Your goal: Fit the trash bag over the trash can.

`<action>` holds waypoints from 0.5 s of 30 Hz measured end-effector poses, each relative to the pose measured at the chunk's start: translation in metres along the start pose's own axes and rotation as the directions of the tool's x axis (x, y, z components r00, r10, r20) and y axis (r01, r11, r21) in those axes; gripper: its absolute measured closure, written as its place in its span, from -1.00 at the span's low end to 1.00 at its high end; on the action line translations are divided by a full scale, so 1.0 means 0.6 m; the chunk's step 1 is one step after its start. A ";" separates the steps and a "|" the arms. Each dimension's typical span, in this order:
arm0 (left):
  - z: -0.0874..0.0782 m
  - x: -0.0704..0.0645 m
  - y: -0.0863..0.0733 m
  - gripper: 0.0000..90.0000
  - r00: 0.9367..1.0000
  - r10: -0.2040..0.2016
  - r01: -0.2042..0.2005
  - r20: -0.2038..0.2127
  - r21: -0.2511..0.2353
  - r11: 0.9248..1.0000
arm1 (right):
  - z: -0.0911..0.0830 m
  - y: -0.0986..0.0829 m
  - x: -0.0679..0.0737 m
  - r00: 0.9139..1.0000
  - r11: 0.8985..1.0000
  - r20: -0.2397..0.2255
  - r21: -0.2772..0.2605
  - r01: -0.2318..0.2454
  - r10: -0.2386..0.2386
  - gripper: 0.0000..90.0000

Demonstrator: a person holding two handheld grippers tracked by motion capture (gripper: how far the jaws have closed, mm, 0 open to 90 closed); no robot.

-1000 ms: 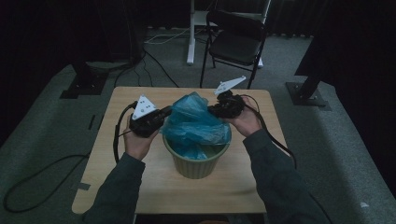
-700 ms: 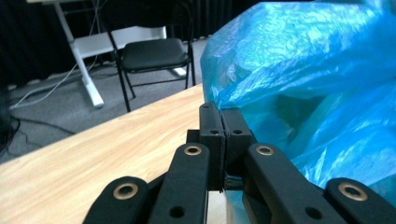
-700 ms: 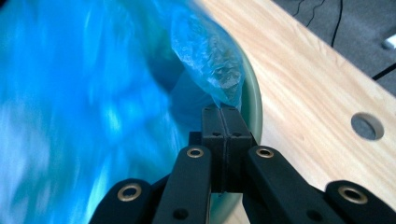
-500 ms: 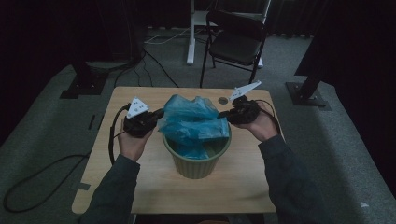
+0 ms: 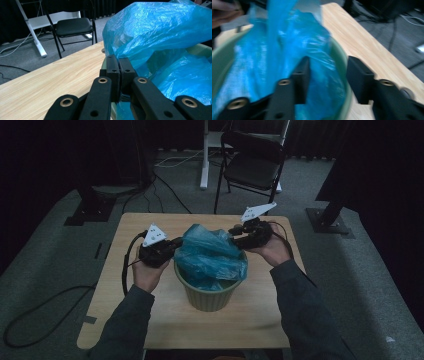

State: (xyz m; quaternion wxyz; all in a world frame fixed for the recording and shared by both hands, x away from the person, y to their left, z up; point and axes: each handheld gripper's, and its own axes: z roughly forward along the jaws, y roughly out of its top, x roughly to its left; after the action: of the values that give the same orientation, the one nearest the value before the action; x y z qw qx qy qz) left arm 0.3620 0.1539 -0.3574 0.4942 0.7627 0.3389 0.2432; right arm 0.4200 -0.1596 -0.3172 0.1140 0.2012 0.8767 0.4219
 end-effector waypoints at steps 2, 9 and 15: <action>0.000 0.003 0.000 0.97 1.000 -0.007 0.007 -0.002 0.003 1.000 | 0.000 -0.001 0.002 1.000 1.000 0.003 0.003 0.005 -0.005 0.68; 0.008 0.019 -0.004 0.96 0.999 -0.047 0.047 -0.010 0.036 0.998 | -0.001 -0.012 -0.021 0.996 0.996 0.025 0.021 -0.089 0.089 1.00; 0.025 0.037 -0.011 0.96 0.996 -0.092 0.093 -0.022 0.075 0.993 | 0.016 -0.021 -0.036 0.989 0.988 0.042 0.051 -0.143 0.141 1.00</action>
State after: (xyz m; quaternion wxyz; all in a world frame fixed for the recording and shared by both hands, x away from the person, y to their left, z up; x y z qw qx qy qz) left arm 0.3852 0.1640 -0.3685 0.4727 0.7621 0.3873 0.2141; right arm 0.4395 -0.1699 -0.3323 0.0950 0.2741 0.8689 0.4010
